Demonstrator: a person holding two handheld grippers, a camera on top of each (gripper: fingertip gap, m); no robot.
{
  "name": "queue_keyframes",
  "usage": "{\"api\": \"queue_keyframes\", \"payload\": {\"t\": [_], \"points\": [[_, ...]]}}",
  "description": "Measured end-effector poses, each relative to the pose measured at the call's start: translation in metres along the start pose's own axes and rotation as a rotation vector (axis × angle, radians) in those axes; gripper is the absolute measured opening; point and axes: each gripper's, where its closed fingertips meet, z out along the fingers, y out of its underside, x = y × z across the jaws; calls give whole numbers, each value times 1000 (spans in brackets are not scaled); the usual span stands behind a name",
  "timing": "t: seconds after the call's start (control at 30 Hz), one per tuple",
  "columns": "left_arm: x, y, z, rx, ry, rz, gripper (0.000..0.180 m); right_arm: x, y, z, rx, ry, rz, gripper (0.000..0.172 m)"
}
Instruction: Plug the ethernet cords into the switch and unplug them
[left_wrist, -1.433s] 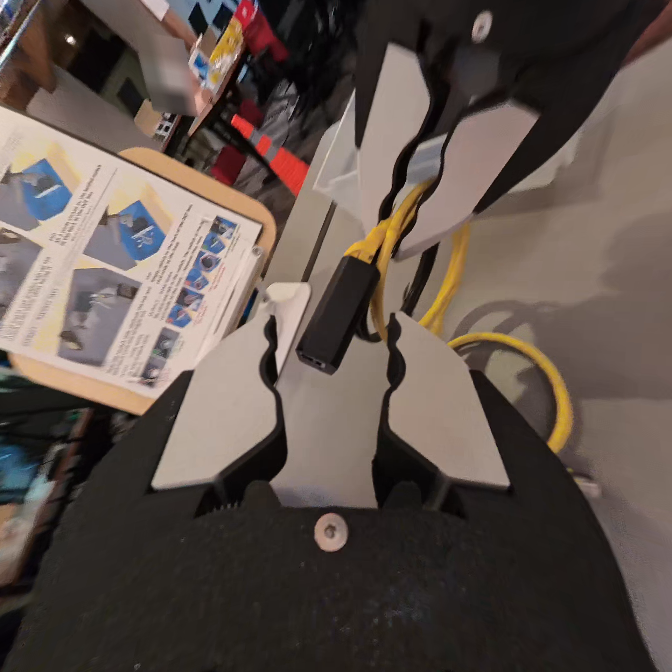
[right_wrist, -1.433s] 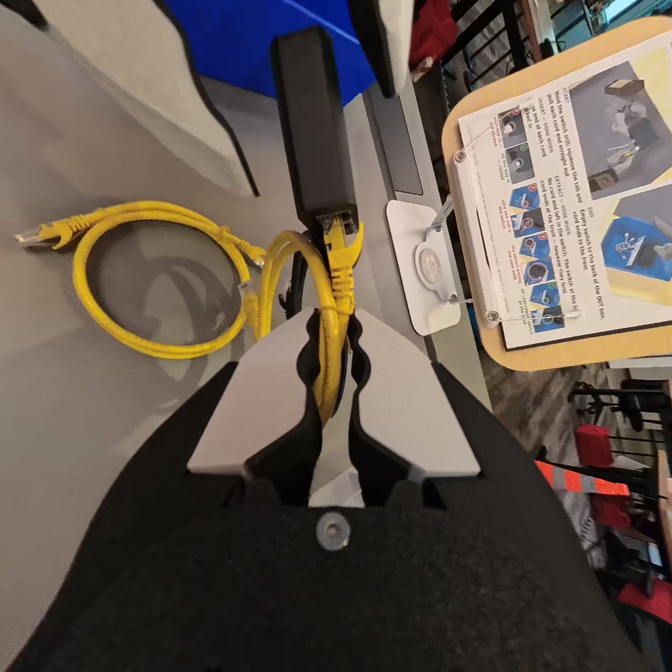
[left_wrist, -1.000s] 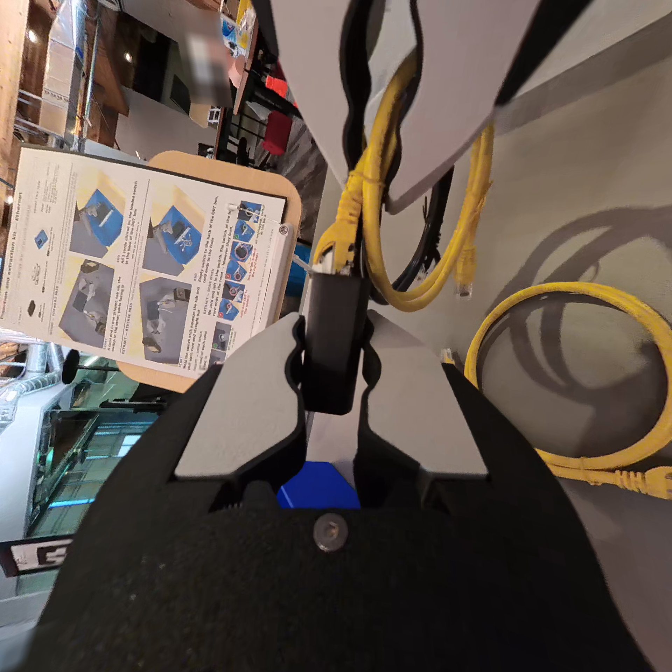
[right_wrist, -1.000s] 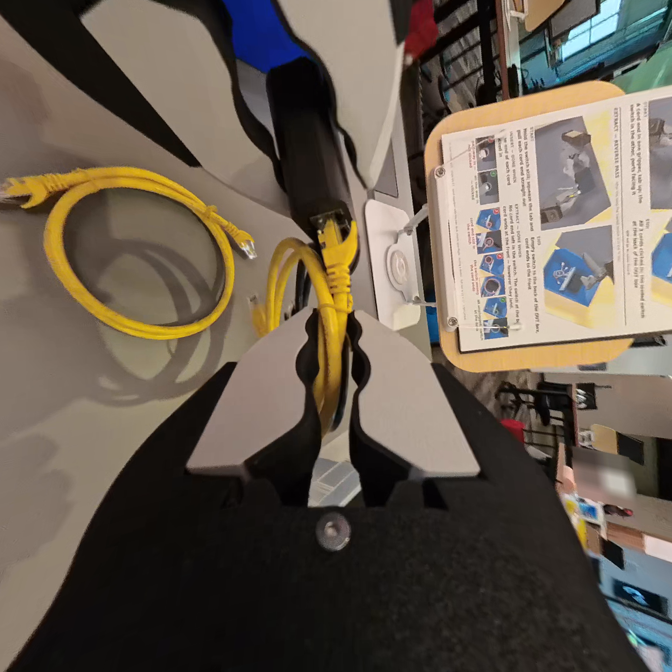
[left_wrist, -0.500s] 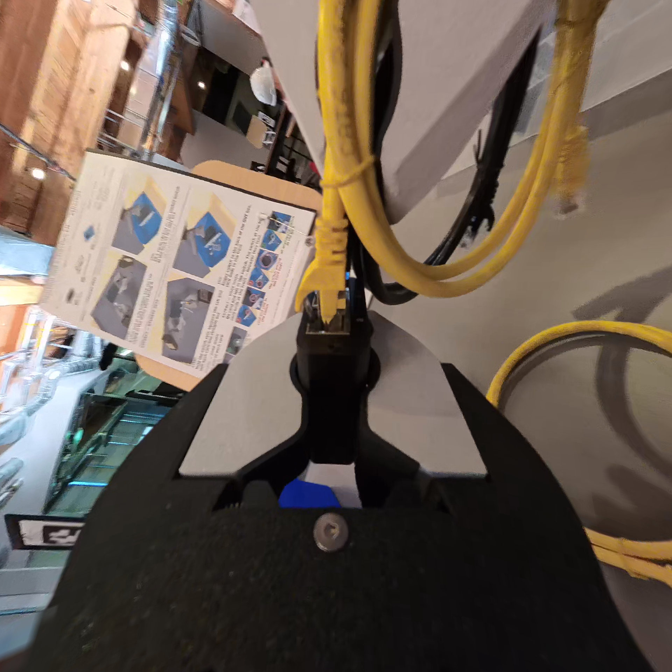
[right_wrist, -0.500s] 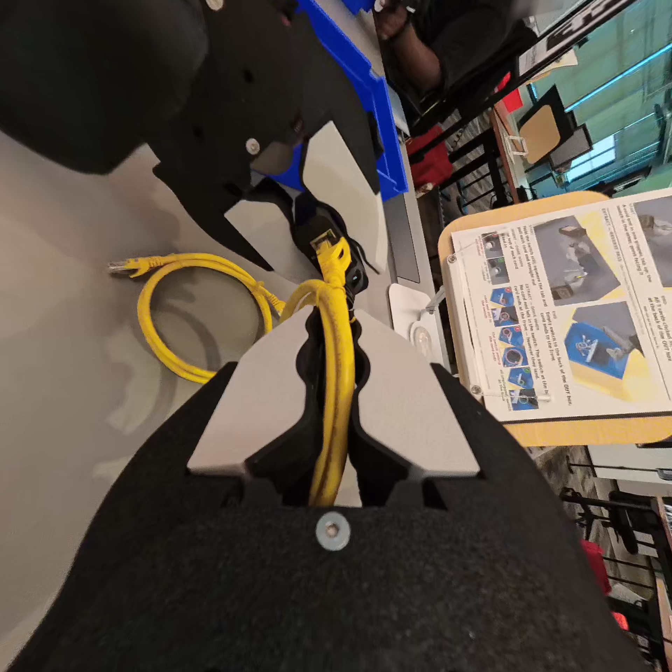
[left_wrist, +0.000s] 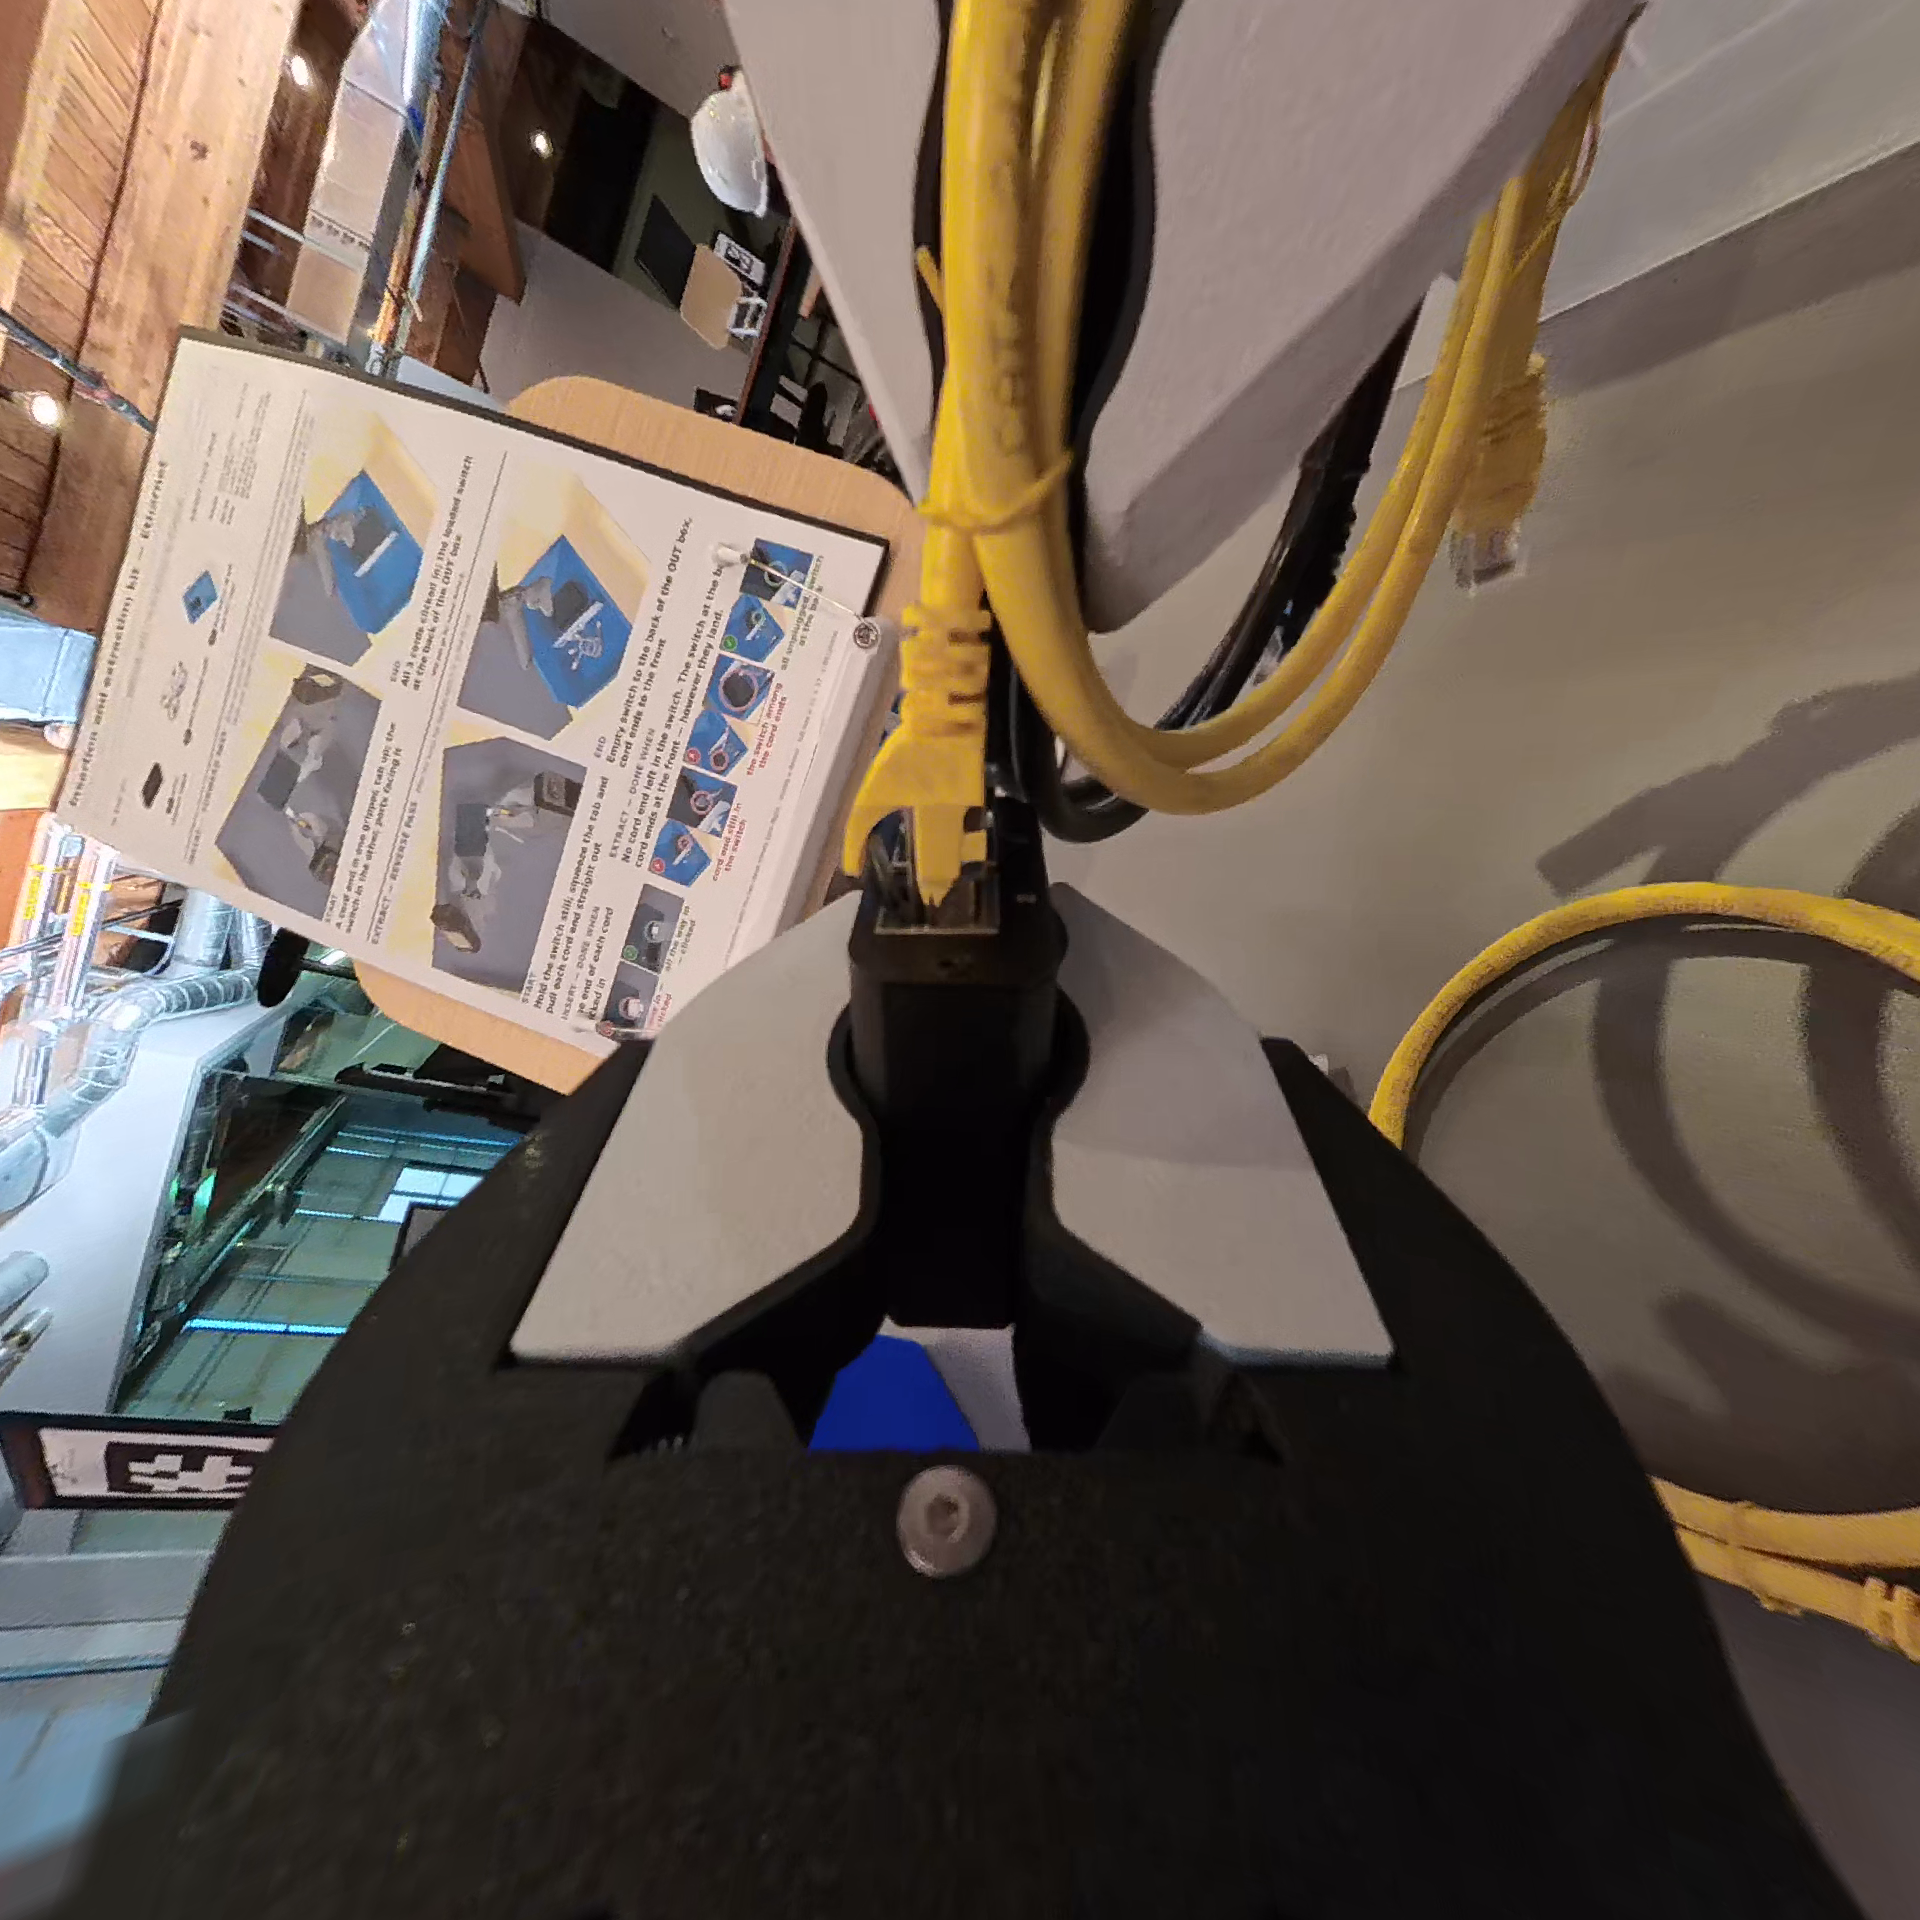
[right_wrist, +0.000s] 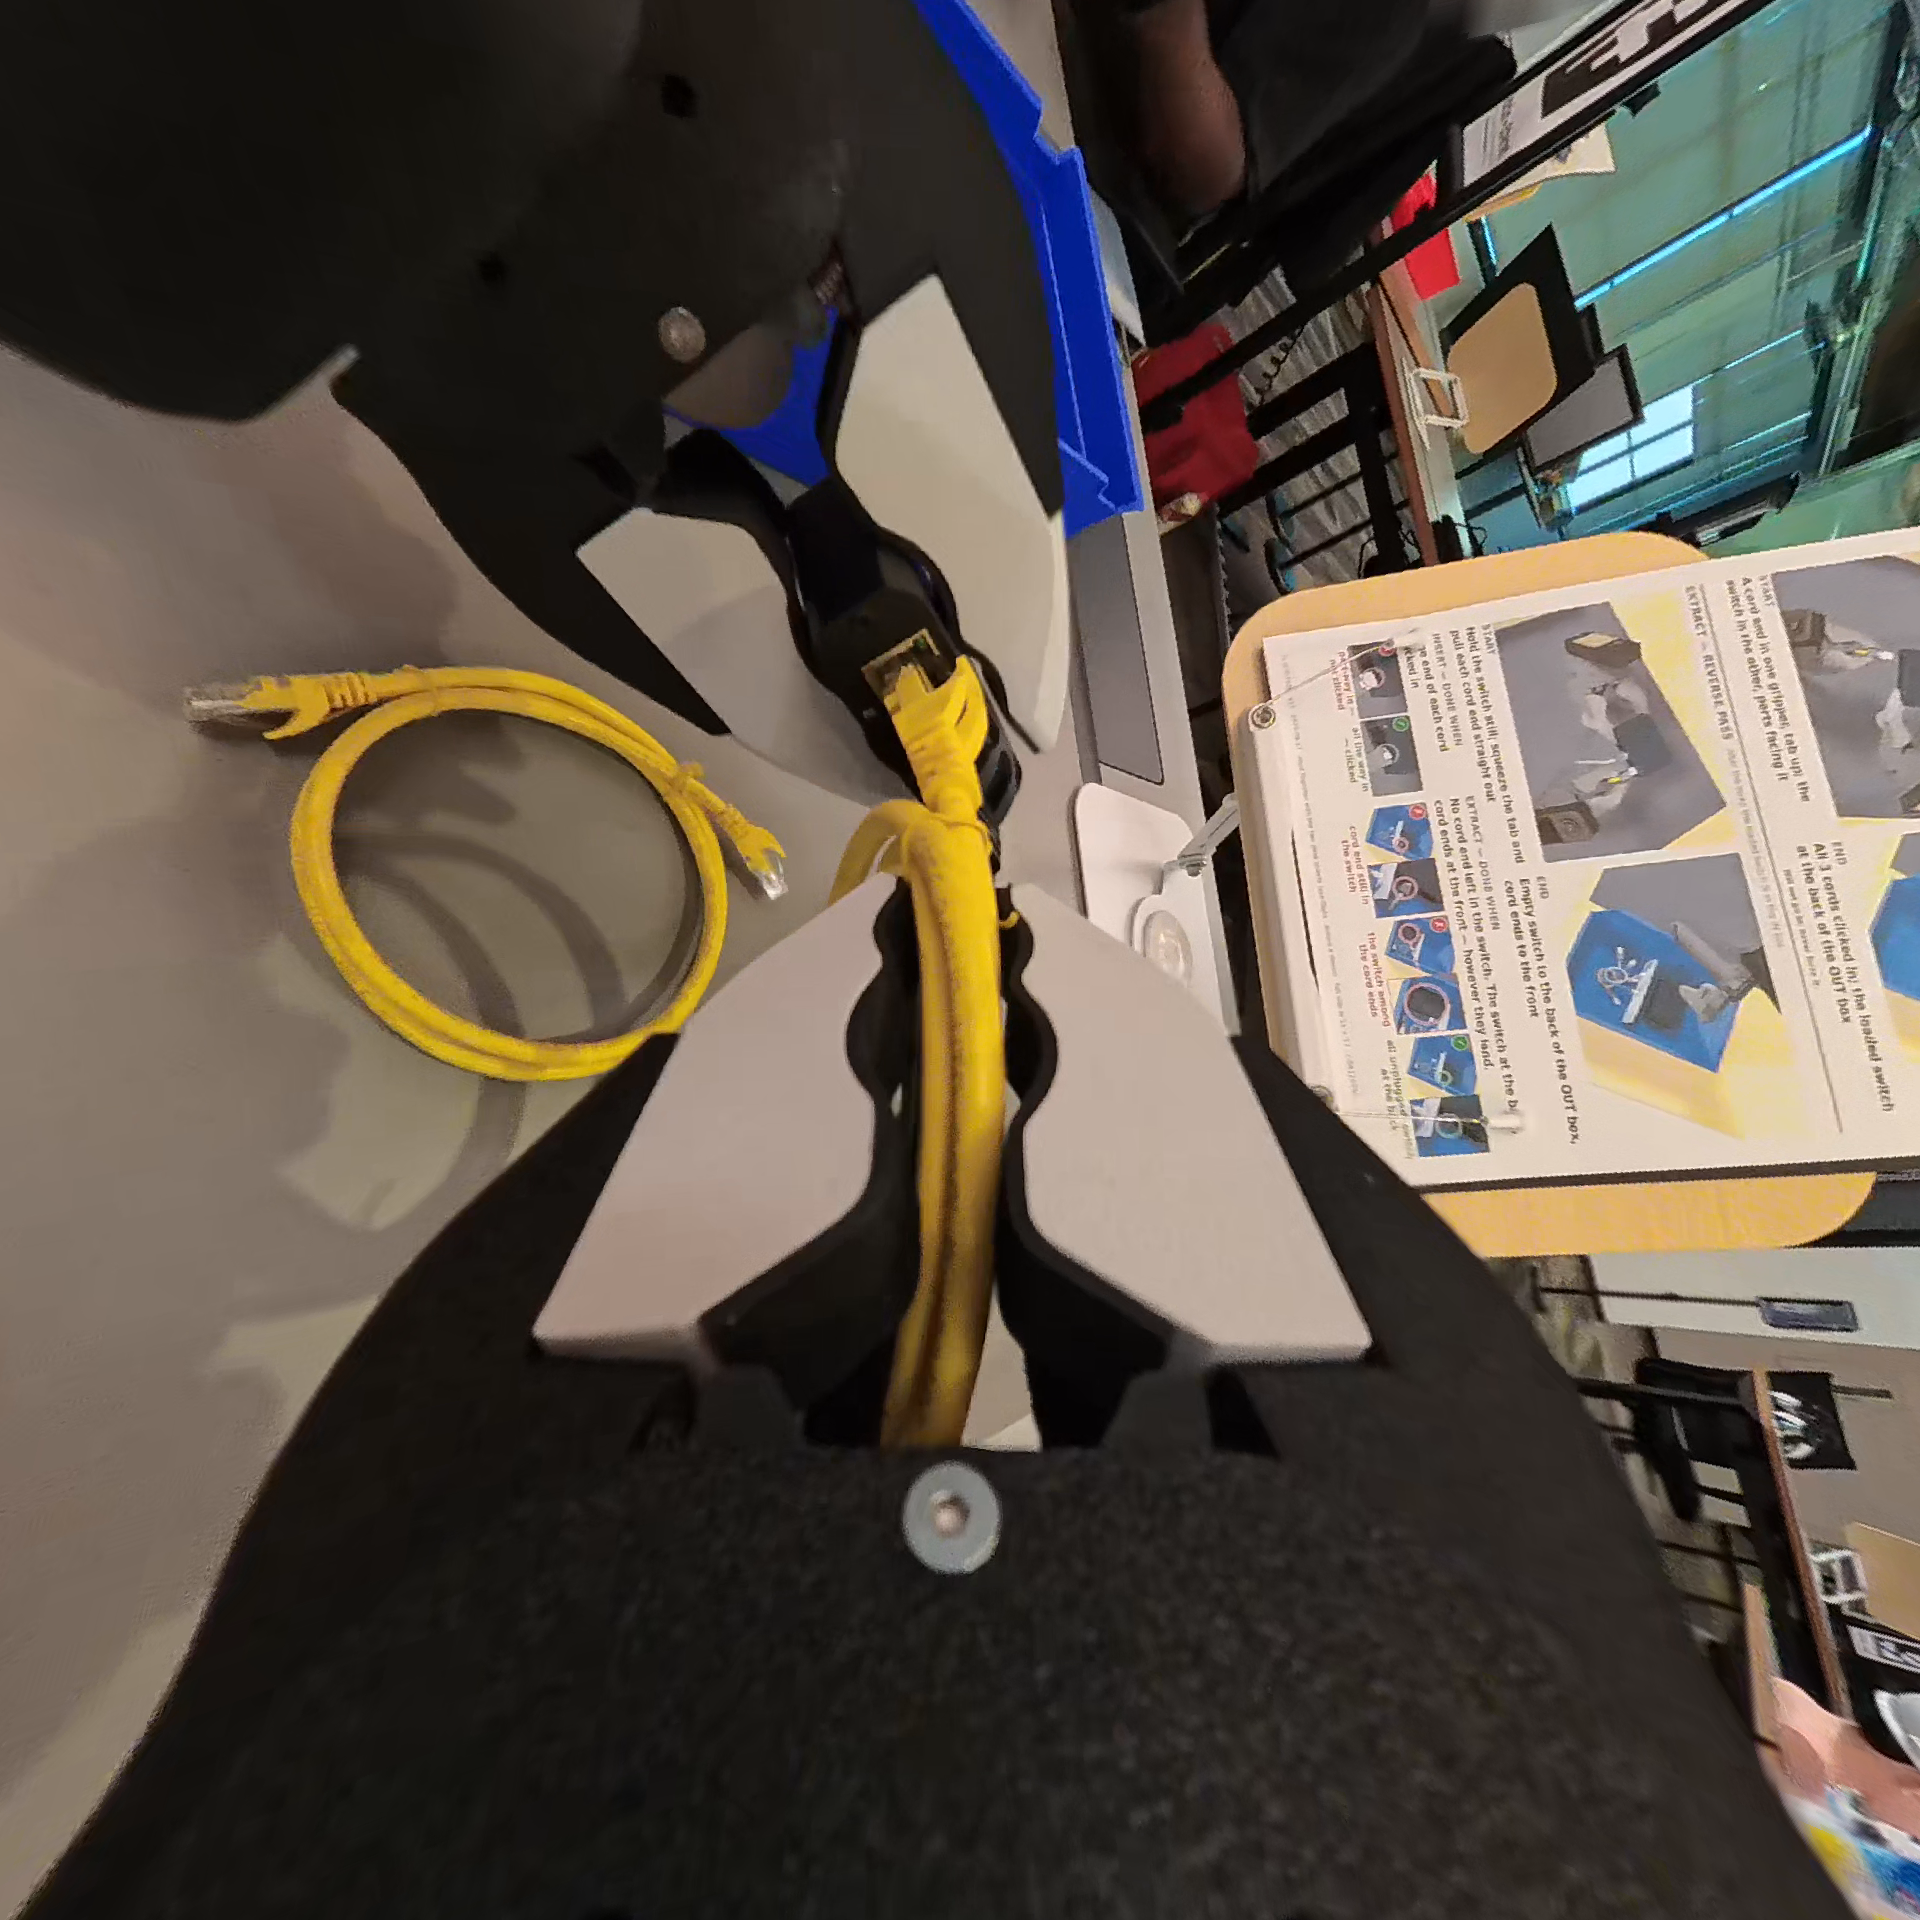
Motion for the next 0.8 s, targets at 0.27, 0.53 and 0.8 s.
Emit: {"api": "queue_keyframes", "payload": {"t": [0.27,0.53,0.8], "points": [[-22,60,-5,-79,-14,-331,26,18,-5,-25,90,-63,265,34],[-64,89,-22,-66,-105,-642,26,-7,50,-9,-47,-202,632,31],[-59,90,-30,-36,-98,-725,25,-94,91,84,-354,-345,803,38]]}}
